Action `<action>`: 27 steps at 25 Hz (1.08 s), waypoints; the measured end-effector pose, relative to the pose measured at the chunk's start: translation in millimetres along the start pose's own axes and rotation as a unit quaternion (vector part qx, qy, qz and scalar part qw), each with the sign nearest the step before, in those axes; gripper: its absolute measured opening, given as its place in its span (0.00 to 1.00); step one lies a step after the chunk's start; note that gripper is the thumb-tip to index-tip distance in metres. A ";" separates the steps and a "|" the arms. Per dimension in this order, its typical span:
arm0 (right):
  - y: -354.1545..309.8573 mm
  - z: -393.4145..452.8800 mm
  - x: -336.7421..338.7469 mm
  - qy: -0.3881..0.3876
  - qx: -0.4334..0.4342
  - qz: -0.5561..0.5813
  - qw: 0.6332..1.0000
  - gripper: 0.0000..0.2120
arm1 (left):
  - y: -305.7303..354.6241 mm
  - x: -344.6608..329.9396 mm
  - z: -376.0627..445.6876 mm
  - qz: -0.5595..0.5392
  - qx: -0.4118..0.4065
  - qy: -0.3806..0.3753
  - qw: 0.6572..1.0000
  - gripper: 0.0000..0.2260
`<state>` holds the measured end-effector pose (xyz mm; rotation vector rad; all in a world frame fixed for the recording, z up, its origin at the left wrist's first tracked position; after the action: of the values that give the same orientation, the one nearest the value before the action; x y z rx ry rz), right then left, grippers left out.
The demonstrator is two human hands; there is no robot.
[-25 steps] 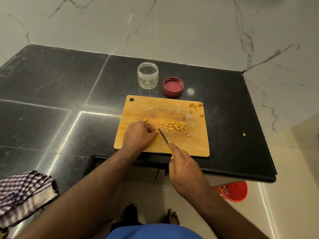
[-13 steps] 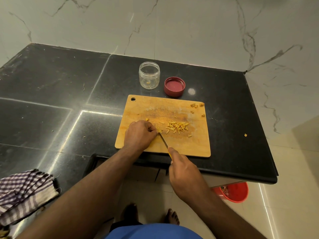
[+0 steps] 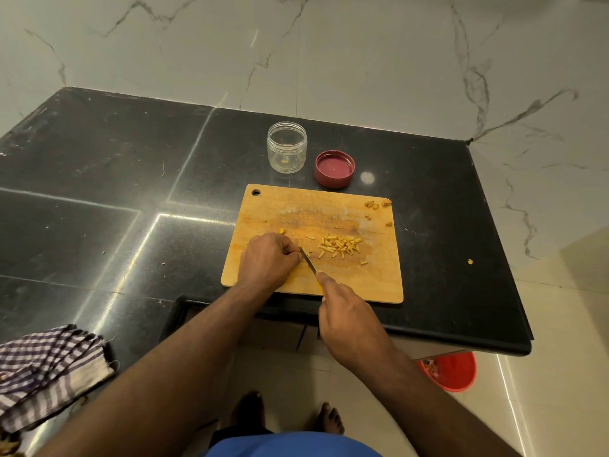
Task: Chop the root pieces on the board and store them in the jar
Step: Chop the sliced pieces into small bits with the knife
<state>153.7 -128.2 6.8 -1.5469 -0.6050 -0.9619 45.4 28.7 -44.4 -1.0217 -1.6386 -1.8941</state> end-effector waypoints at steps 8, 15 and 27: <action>10.4 -23.2 6.2 0.001 -0.013 0.029 1.000 0.24 | 3.1 2.2 -2.1 0.003 -0.003 0.003 1.000 0.04; 11.3 -11.9 -2.7 0.007 -0.023 0.039 0.999 0.24 | 8.2 10.5 -7.7 -0.018 -0.015 -0.009 1.000 0.07; 21.4 -24.5 -6.7 -0.013 -0.024 0.053 0.998 0.25 | 19.9 13.1 1.2 0.010 0.051 -0.046 0.998 0.05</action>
<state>161.4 -155.6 -10.3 -1.6206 -0.5154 -0.8823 52.0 27.6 -21.5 -1.0930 -1.7519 -1.7550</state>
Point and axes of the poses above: each hand's wrist, its own z-axis towards the middle knuckle, its own x-axis out of the back of the hand, y = z × x, the point moved 2 cm from there along z, towards the middle knuckle, and after that the axes turned 8 degrees about y, right-handed, at the moved point
